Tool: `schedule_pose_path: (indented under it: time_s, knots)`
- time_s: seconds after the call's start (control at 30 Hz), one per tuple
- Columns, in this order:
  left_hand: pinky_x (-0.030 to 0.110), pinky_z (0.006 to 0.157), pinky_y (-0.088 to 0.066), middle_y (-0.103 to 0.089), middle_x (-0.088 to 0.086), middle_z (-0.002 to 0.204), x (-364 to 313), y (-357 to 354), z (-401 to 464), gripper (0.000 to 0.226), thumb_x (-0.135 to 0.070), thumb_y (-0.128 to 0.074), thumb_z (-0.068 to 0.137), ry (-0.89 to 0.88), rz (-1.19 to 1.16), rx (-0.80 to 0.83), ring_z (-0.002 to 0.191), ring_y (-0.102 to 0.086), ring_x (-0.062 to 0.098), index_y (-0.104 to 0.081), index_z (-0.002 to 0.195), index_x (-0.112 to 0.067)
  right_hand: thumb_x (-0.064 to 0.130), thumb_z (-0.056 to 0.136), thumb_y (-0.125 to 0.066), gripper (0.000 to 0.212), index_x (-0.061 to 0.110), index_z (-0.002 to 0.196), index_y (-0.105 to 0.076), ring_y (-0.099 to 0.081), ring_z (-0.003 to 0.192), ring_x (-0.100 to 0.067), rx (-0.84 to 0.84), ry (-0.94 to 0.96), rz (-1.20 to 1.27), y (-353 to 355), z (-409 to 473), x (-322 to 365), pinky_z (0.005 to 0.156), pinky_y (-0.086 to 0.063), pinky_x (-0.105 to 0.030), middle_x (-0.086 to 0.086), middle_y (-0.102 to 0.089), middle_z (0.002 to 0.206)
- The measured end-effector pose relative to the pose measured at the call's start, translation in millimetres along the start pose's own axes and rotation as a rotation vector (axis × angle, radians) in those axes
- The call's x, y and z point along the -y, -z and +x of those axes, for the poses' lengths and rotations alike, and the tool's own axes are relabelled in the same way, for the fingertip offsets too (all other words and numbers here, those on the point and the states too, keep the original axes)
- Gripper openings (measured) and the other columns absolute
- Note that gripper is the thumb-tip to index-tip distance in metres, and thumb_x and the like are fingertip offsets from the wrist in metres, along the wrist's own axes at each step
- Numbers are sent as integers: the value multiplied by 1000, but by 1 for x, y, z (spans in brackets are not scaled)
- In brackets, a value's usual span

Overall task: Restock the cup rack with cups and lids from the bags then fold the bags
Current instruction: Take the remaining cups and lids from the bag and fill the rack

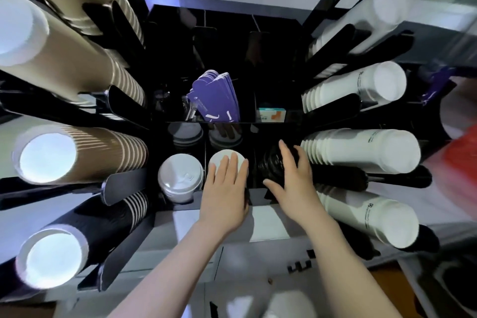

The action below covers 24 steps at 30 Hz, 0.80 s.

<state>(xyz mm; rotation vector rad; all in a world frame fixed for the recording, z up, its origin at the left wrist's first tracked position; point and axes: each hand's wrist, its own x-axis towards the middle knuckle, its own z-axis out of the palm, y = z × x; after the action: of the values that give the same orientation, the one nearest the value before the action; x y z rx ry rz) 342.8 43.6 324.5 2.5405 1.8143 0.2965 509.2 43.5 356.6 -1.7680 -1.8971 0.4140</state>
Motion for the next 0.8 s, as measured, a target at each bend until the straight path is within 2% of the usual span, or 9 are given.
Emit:
schedule_pose_path:
  time_s: [0.07,0.17,0.3,0.4,0.47,0.57,0.67,0.8]
  knots:
    - [48,116,3,-3,16,160,0,0,0,80,-36,-46,89,1,2,2,147,-2,32,-3,153,-14,23,89,-66,89,35,152,-4,-2,144,-26,-69,2,-27,1,7,6,113,-13,-36,-7,4,158]
    - [48,116,4,-2,15,160,0,0,-1,79,-36,-45,89,1,-1,-3,147,-1,32,-2,153,-15,25,89,-66,87,27,153,-7,-4,144,-33,-114,48,-235,-1,14,10,115,-16,-42,-15,0,156]
    - [48,116,6,2,14,160,0,0,-1,80,-38,-43,90,5,10,10,147,2,31,2,152,-16,34,91,-61,86,23,153,-2,1,144,-37,-15,54,-467,-14,19,3,116,4,-48,-23,-4,155]
    - [48,115,6,2,14,160,0,0,-1,81,-38,-44,90,5,5,9,147,2,31,2,152,-15,30,89,-63,90,25,152,0,1,144,-36,59,55,-573,-21,22,-5,113,14,-49,-23,-7,155]
    - [48,116,6,2,14,160,0,0,-1,82,-38,-45,89,7,5,10,147,2,31,2,152,-16,28,86,-64,92,25,152,0,-2,145,-35,127,54,-639,-23,23,-8,109,21,-48,-22,-11,156]
    - [47,115,8,3,14,160,0,0,-1,84,-38,-47,88,8,3,16,147,3,30,2,152,-16,37,87,-60,89,24,153,0,-1,146,-35,194,52,-747,-26,23,-8,101,30,-49,-22,-13,157]
    - [47,115,9,3,14,160,0,1,-1,84,-38,-47,88,6,6,21,147,3,30,2,152,-16,37,87,-60,90,24,153,0,2,147,-34,202,54,-731,-23,22,-7,105,27,-49,-19,-10,159]
    - [46,115,8,3,13,160,1,0,-1,83,-38,-46,88,12,0,20,147,3,30,2,152,-16,22,88,-59,84,22,153,-7,6,148,-27,187,74,-592,-13,17,-4,110,19,-45,-6,-6,161]
